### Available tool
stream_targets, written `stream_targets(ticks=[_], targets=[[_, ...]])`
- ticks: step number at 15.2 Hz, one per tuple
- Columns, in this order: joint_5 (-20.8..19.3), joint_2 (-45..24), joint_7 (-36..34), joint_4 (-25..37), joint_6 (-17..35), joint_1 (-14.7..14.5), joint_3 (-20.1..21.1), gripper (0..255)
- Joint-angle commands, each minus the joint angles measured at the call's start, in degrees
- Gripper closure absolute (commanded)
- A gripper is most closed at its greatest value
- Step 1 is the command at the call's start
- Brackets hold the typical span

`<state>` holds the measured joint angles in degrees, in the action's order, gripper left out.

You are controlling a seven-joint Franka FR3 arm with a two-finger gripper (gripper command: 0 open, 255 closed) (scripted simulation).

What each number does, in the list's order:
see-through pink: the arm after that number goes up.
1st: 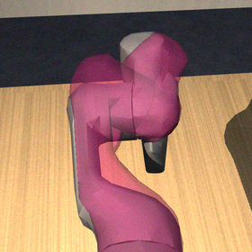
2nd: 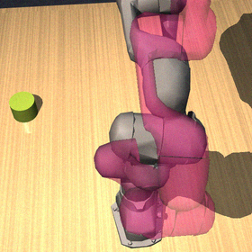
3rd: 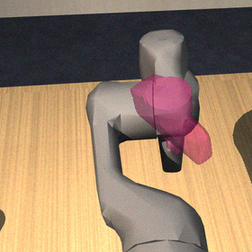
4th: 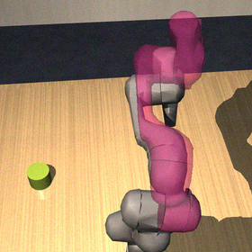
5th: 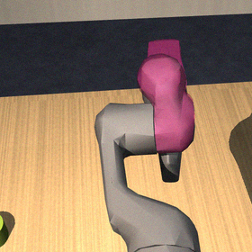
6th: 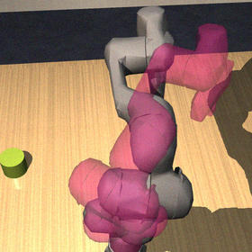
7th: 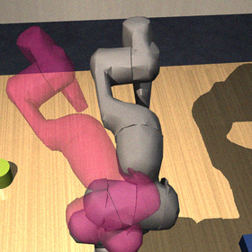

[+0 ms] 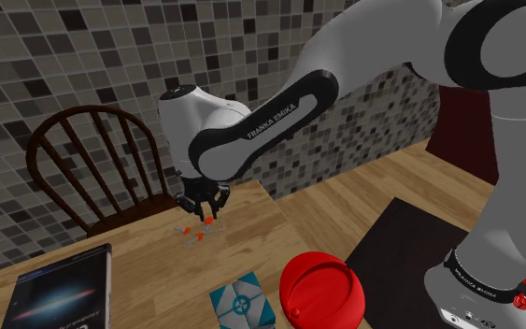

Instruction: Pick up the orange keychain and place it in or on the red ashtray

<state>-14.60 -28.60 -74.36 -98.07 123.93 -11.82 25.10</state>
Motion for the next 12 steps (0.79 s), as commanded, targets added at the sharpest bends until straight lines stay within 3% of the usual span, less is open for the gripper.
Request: stream_targets(ticks=[1, 7, 12], targets=[[1.12, 4.06, -0.08, -6.06, 2.18, 1.20, 0.82, 255], [6.65, 17.17, 1.41, -24.09, 8.43, 4.45, 3.61, 255], [13.93, 28.49, 4.85, -37.17, 11.81, 5.32, 5.43, 255]])
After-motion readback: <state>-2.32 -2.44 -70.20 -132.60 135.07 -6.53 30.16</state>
